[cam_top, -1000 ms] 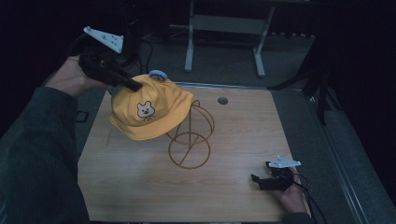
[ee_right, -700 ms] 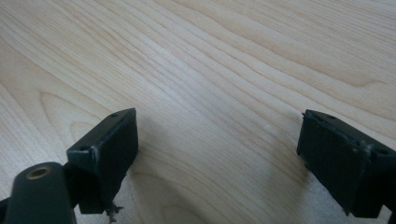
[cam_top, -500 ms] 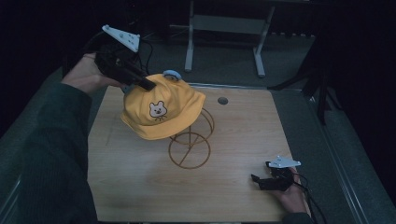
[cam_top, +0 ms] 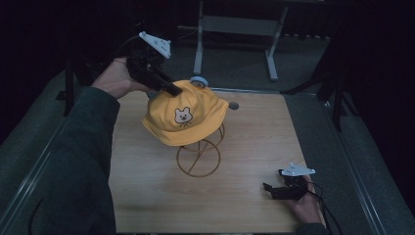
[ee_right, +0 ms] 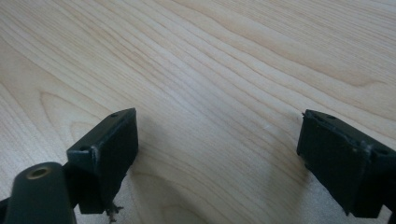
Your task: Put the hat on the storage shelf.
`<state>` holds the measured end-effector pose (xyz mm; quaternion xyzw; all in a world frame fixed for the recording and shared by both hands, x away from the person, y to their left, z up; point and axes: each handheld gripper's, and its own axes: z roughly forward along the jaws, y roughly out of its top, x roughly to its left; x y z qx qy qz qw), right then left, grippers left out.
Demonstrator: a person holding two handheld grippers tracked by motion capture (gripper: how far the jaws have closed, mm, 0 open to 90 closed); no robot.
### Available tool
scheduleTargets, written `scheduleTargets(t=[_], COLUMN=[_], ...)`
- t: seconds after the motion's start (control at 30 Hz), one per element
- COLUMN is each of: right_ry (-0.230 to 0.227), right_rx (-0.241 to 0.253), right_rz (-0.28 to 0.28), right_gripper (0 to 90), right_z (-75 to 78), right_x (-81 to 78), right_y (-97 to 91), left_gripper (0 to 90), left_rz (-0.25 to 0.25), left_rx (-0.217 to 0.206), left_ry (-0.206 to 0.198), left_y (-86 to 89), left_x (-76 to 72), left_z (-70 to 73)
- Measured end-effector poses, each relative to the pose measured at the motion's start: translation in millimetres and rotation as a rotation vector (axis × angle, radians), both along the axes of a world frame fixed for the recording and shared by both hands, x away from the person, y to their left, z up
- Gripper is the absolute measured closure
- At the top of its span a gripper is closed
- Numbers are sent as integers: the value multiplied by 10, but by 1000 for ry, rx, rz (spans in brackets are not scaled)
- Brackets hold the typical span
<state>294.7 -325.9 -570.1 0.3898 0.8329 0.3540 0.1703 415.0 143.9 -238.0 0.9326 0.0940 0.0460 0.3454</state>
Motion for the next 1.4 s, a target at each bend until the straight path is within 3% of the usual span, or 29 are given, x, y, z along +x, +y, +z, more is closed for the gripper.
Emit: scheduleTargets(t=[0.47,0.87,1.0,1.2,1.4], right_ry=[1,2,2,2,2], right_rx=[-1,1,1,1,1], right_rz=[-1,-1,-1,-1,-1], right_gripper=[124,124,124,124,124], right_z=[1,0,0,0,0], right_x=[-1,-2,-2,-2,-1], right_y=[0,1,1,1,1], left_gripper=[763,713,596,489,417], left_rz=[-21,-57,-52,-29,34], left_rx=[47,105,86,48,-6], left_ry=[11,40,41,35,-4], left_y=[-339,-566,-608,-583,-449], left_x=[62,92,87,77,49], left_z=[-79,-276,-301,-279,-189])
